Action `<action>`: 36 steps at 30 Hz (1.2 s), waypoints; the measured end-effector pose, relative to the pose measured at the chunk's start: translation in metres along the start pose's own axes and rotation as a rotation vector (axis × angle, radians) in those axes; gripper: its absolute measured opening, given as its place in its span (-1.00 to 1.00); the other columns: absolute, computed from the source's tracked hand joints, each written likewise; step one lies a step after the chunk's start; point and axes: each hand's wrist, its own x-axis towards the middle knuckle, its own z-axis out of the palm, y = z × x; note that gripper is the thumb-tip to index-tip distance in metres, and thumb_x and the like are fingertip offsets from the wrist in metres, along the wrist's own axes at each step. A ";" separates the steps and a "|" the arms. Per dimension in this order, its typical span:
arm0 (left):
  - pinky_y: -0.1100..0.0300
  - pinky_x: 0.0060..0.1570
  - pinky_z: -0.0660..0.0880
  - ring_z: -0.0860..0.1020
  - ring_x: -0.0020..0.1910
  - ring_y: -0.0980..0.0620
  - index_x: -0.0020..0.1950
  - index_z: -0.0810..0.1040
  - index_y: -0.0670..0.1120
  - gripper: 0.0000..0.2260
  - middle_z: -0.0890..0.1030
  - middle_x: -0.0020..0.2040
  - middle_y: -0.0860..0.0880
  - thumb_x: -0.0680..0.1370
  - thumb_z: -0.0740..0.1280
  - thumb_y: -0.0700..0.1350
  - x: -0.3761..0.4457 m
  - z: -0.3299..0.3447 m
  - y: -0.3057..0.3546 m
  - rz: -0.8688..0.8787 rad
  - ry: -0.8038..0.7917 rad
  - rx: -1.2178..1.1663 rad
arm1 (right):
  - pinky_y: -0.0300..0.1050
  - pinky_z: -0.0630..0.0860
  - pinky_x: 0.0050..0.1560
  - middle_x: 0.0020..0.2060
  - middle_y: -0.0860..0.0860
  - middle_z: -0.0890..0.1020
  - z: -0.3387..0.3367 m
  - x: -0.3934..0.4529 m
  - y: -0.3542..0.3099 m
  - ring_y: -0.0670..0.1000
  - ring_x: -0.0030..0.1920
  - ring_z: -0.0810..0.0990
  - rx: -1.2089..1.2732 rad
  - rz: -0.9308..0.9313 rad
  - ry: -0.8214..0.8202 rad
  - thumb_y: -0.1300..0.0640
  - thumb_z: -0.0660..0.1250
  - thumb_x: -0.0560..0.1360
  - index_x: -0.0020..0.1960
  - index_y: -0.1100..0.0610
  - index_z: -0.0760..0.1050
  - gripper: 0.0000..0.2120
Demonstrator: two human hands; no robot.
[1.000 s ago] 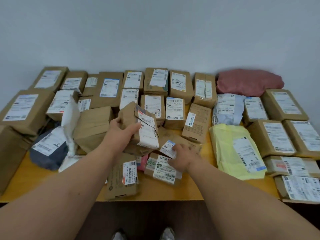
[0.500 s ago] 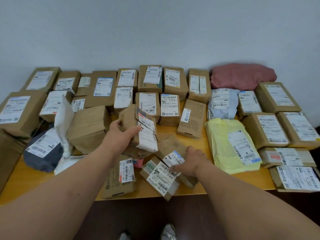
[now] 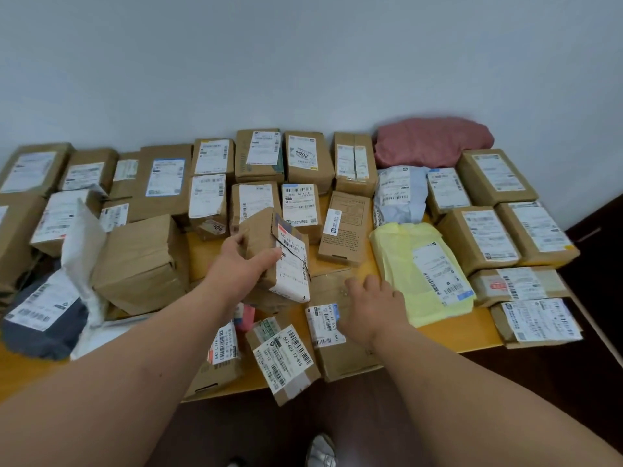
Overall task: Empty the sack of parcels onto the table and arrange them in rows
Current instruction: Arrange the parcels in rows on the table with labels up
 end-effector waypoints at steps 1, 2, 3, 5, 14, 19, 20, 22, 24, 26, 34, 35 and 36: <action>0.17 -0.33 0.51 0.56 -0.06 0.02 0.58 0.11 0.11 -0.24 0.44 0.21 0.00 0.50 0.46 0.08 0.000 0.002 -0.001 0.000 -0.001 0.006 | 0.16 0.27 0.35 0.38 0.08 0.29 0.001 0.001 -0.003 0.19 0.37 0.29 0.009 -0.067 -0.026 -0.27 0.29 0.44 0.51 -0.14 0.12 -0.28; 0.18 -0.35 0.50 0.56 -0.08 0.04 0.58 0.11 0.11 -0.25 0.44 0.21 0.00 0.51 0.45 0.07 0.001 0.004 -0.002 -0.001 -0.003 0.008 | 0.20 0.23 0.40 0.45 0.08 0.23 0.004 0.003 -0.006 0.20 0.42 0.24 0.002 -0.124 -0.077 -0.28 0.29 0.45 0.53 -0.20 0.08 -0.26; 0.20 -0.37 0.49 0.56 -0.09 0.05 0.58 0.11 0.11 -0.25 0.44 0.21 -0.01 0.51 0.45 0.07 0.002 0.005 -0.003 -0.004 -0.006 0.006 | 0.24 0.17 0.44 0.51 0.08 0.15 0.007 0.004 -0.007 0.21 0.48 0.16 -0.024 -0.171 -0.138 -0.29 0.29 0.46 0.55 -0.24 0.05 -0.26; 0.20 -0.37 0.49 0.56 -0.10 0.05 0.58 0.11 0.11 -0.25 0.46 0.26 -0.03 0.51 0.45 0.06 0.003 0.006 -0.005 -0.014 -0.005 0.000 | 0.29 0.03 0.50 0.60 0.06 -0.05 0.014 0.006 -0.007 0.22 0.56 -0.04 -0.104 -0.216 -0.239 -0.29 0.27 0.48 0.57 -0.27 -0.02 -0.23; 0.15 -0.26 0.50 0.56 -0.03 0.04 0.57 0.14 0.10 -0.25 0.46 0.37 -0.04 0.49 0.47 0.08 0.007 0.003 -0.017 -0.033 -0.002 0.002 | 0.28 -0.09 0.53 0.60 0.15 -0.17 0.015 0.015 0.004 0.23 0.58 -0.16 -0.140 0.016 -0.285 -0.42 0.11 0.48 0.62 -0.10 -0.18 -0.13; 0.15 -0.26 0.51 0.56 -0.02 0.03 0.58 0.13 0.10 -0.25 0.46 0.37 -0.04 0.50 0.46 0.07 0.010 0.003 -0.016 -0.037 -0.012 -0.011 | 0.18 0.06 0.50 0.55 0.16 0.12 0.012 0.025 -0.009 0.21 0.53 0.09 -0.057 0.060 -0.138 -0.27 0.15 0.52 0.57 0.05 0.13 -0.28; 0.13 -0.23 0.54 0.57 -0.01 0.02 0.58 0.13 0.11 -0.25 0.46 0.37 -0.03 0.50 0.46 0.07 0.011 0.002 -0.016 -0.039 -0.010 -0.014 | 0.17 0.11 0.49 0.51 0.14 0.20 0.010 0.028 -0.012 0.20 0.49 0.16 -0.019 0.044 -0.079 -0.21 0.17 0.53 0.53 0.06 0.21 -0.35; 0.05 -0.10 0.59 0.59 0.06 -0.03 0.58 0.13 0.11 -0.24 0.46 0.38 -0.02 0.49 0.47 0.07 0.014 0.002 -0.016 -0.041 0.000 -0.018 | 0.18 0.14 0.45 0.47 0.12 0.25 0.005 0.037 -0.018 0.20 0.45 0.22 0.033 -0.006 -0.016 -0.11 0.19 0.54 0.49 0.01 0.24 -0.45; 0.03 -0.06 0.60 0.60 0.08 -0.03 0.58 0.14 0.10 -0.24 0.47 0.39 -0.01 0.49 0.48 0.07 0.017 0.002 -0.017 -0.040 0.003 -0.026 | 0.22 0.09 0.46 0.53 0.10 0.16 -0.001 0.050 -0.022 0.22 0.49 0.15 0.030 -0.069 -0.037 -0.09 0.18 0.54 0.54 -0.06 0.16 -0.41; 0.13 -0.18 0.56 0.59 0.04 0.01 0.57 0.15 0.11 -0.26 0.47 0.38 -0.01 0.50 0.47 0.06 0.019 0.003 -0.017 -0.040 0.001 -0.029 | 0.28 -0.01 0.50 0.59 0.04 0.01 -0.007 0.065 -0.025 0.24 0.55 0.01 -0.002 -0.123 -0.081 -0.11 0.18 0.55 0.58 -0.11 0.06 -0.36; 0.30 -0.40 0.47 0.57 -0.13 0.15 0.58 0.14 0.10 -0.31 0.49 0.23 0.03 0.54 0.42 0.05 0.028 0.010 -0.019 -0.072 -0.011 -0.031 | 0.34 -0.21 0.51 0.61 -0.10 -0.06 -0.012 0.098 -0.016 0.22 0.58 -0.13 -0.172 -0.229 -0.129 -0.21 0.08 0.57 0.59 -0.07 0.09 -0.37; 0.28 -0.38 0.47 0.57 -0.12 0.14 0.57 0.15 0.10 -0.31 0.49 0.22 0.03 0.54 0.42 0.05 0.030 0.010 -0.019 -0.079 -0.009 -0.028 | 0.34 -0.20 0.51 0.60 -0.07 -0.02 -0.012 0.098 -0.014 0.22 0.58 -0.10 -0.176 -0.217 -0.110 -0.23 0.08 0.57 0.60 -0.04 0.08 -0.35; 0.27 -0.35 0.48 0.58 -0.11 0.13 0.57 0.15 0.10 -0.31 0.50 0.24 0.02 0.53 0.43 0.05 0.031 0.010 -0.018 -0.084 -0.007 -0.028 | 0.34 -0.18 0.51 0.59 -0.02 0.04 -0.013 0.097 -0.012 0.21 0.58 -0.06 -0.180 -0.197 -0.084 -0.24 0.09 0.57 0.59 -0.01 0.09 -0.34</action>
